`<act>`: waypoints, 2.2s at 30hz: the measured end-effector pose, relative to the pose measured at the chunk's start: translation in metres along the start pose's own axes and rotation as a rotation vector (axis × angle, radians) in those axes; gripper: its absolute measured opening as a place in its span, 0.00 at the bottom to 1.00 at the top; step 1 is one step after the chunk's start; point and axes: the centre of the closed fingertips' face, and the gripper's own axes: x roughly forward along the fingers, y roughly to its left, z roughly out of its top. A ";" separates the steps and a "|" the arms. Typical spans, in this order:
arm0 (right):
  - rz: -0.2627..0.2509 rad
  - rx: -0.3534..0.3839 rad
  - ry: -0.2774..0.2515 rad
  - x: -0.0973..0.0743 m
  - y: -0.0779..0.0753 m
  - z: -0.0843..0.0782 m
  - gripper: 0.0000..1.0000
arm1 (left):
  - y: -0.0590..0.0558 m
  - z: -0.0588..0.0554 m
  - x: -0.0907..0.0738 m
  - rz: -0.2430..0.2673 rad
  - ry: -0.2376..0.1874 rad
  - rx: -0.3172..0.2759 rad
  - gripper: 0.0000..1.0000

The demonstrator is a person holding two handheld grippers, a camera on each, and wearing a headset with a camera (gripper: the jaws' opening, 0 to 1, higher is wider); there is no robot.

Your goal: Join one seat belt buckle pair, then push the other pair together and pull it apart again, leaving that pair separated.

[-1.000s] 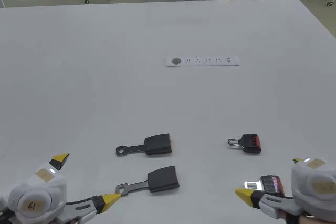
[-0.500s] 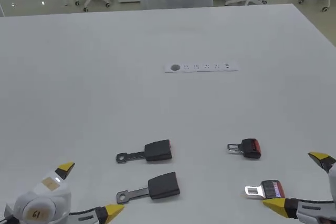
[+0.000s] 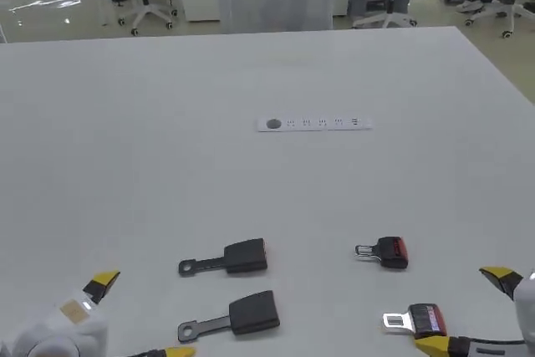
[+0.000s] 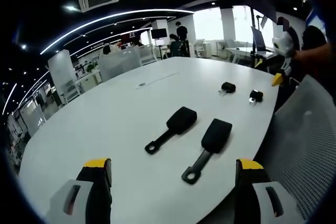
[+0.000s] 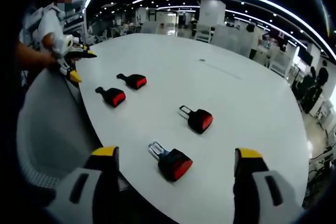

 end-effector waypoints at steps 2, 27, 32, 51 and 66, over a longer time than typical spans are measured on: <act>-0.001 -0.018 -0.014 -0.001 0.001 0.005 0.91 | -0.009 -0.002 0.001 -0.025 0.036 0.065 1.00; 0.034 -0.146 0.051 -0.011 -0.003 -0.005 0.79 | -0.023 0.001 0.003 -0.141 0.079 0.206 1.00; 0.047 -0.205 0.078 -0.005 -0.002 -0.006 0.87 | -0.033 -0.012 0.008 -0.209 0.134 0.251 1.00; 0.196 -0.403 0.210 0.012 0.005 -0.023 0.67 | -0.045 0.008 0.043 -0.276 0.174 0.333 0.89; 0.315 -0.541 0.290 0.036 0.005 -0.041 0.47 | -0.090 0.002 0.088 -0.434 0.259 0.351 0.62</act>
